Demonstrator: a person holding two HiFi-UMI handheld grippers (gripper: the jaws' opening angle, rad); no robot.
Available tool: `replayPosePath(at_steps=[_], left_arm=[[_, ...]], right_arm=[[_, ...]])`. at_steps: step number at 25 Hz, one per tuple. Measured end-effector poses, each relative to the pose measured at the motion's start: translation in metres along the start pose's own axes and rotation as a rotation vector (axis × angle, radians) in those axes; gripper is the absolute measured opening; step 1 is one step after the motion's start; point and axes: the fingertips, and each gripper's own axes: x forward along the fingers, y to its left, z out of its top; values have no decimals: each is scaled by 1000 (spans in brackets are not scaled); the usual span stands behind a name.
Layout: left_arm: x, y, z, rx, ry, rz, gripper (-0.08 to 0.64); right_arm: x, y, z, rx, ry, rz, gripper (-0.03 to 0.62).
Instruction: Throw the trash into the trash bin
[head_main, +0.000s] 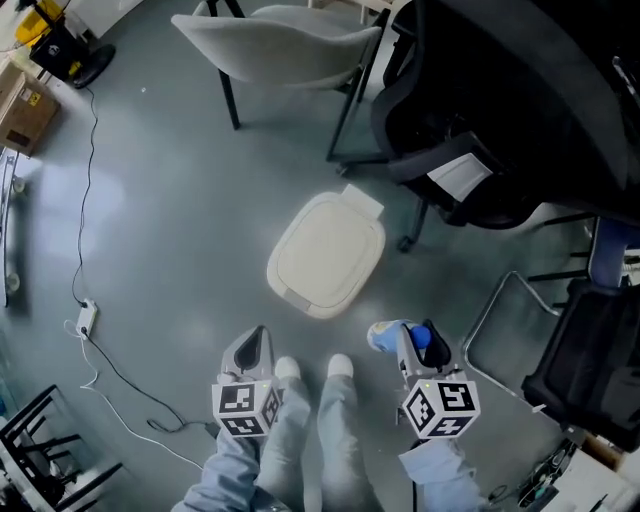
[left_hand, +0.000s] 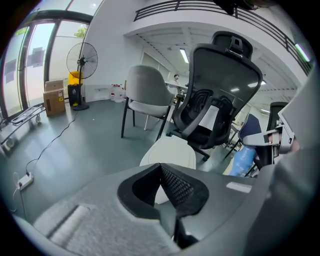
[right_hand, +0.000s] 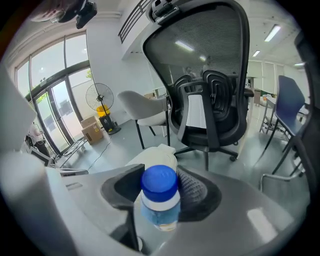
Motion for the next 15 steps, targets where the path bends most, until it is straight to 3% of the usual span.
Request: replayPosePath(at_steps=[6, 15], left_arm=[[22, -7, -8, 23, 32, -39, 9], [71, -6, -35, -17, 94, -49, 9]], right_arm=[[10, 0, -6, 0, 21, 17, 199], [19, -11, -11, 4, 24, 4, 199]])
